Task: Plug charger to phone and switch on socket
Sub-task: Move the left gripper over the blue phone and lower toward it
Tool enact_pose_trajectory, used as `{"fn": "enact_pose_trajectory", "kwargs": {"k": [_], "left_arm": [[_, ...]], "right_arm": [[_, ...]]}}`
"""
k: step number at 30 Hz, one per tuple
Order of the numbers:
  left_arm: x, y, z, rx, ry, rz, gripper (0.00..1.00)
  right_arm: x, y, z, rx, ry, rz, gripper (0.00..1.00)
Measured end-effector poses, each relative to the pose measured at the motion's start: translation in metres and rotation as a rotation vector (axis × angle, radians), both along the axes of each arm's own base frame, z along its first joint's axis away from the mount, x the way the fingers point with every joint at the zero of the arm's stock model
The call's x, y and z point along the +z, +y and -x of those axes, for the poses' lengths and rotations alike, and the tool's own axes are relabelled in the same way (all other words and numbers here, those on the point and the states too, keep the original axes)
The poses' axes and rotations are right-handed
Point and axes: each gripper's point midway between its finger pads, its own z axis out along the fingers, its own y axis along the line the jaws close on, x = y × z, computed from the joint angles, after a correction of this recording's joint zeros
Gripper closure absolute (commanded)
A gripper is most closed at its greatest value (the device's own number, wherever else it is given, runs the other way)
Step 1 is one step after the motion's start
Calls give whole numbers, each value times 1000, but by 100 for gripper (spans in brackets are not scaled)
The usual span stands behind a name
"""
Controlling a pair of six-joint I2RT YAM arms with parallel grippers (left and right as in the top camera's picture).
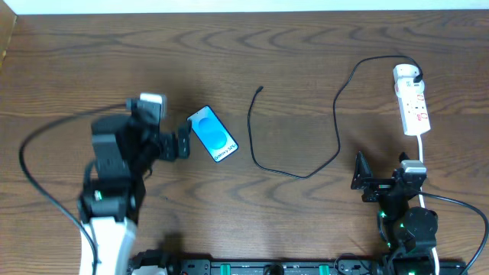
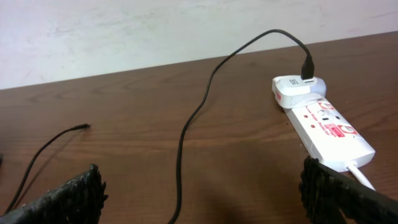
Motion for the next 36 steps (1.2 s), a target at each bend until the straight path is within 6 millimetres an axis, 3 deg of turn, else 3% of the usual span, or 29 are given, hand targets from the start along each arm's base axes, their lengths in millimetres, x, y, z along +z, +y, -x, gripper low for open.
{"fn": "enact_pose_trajectory", "kwargs": {"k": [5, 9, 13, 22, 24, 29, 36], "left_arm": [[21, -15, -21, -70, 136, 73, 2], [46, -36, -46, -168, 123, 167, 2], [35, -46, -36, -205, 216, 226, 2], [31, -49, -38, -221, 230, 246, 2], [36, -49, -43, -223, 199, 243, 2], [51, -37, -81, -29, 113, 304, 2], [19, -55, -104, 145, 259, 270, 2]], "right_arm": [[0, 0, 0, 0, 0, 0, 1], [0, 0, 0, 0, 1, 0, 1], [0, 0, 0, 0, 0, 0, 1], [0, 0, 0, 0, 1, 0, 1], [0, 0, 0, 0, 1, 0, 1], [0, 0, 0, 0, 0, 0, 1], [0, 0, 0, 0, 0, 0, 1]]}}
